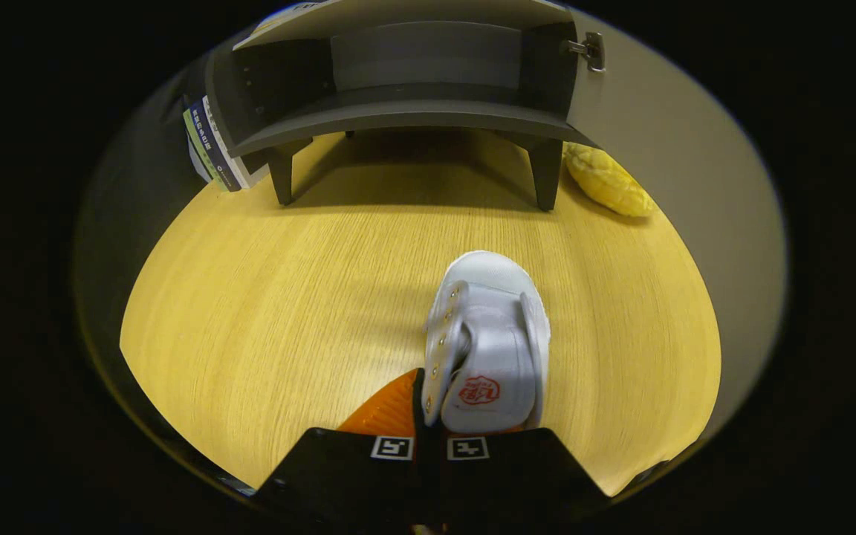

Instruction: Open the shoe cabinet door, grab the shoes and put them into the shoe cabinet, then close the shoe cabinet door.

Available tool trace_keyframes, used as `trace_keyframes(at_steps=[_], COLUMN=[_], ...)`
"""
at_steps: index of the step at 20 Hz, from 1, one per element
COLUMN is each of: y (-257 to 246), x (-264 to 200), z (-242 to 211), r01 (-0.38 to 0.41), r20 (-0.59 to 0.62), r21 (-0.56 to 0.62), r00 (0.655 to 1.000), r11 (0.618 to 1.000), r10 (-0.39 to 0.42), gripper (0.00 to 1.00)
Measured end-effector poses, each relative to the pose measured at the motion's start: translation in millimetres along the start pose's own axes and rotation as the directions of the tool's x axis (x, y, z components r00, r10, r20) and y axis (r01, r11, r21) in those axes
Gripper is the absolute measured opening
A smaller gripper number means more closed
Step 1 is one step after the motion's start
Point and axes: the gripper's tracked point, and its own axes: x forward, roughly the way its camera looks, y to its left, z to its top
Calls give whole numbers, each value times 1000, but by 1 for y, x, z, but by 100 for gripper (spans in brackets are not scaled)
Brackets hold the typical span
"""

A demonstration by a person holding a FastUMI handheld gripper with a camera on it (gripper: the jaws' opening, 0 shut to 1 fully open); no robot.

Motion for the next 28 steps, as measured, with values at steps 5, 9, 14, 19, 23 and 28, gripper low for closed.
trace_keyframes(at_steps=[5, 9, 14, 19, 23, 28], y=[9, 22, 38, 49, 56, 59], x=[-31, -73, -138, -203, -241, -268], z=[14, 35, 84, 154, 220, 303], r01=[27, 46, 58, 57, 30, 51], r20=[78, 170, 314, 453, 532, 615], r21=[16, -40, -99, -113, -98, -118], r00=[997, 985, 949, 892, 846, 788], r11=[1000, 998, 993, 992, 995, 992], r10=[-28, -38, -24, 0, 27, 33], gripper=[2, 2, 2, 2, 2, 2])
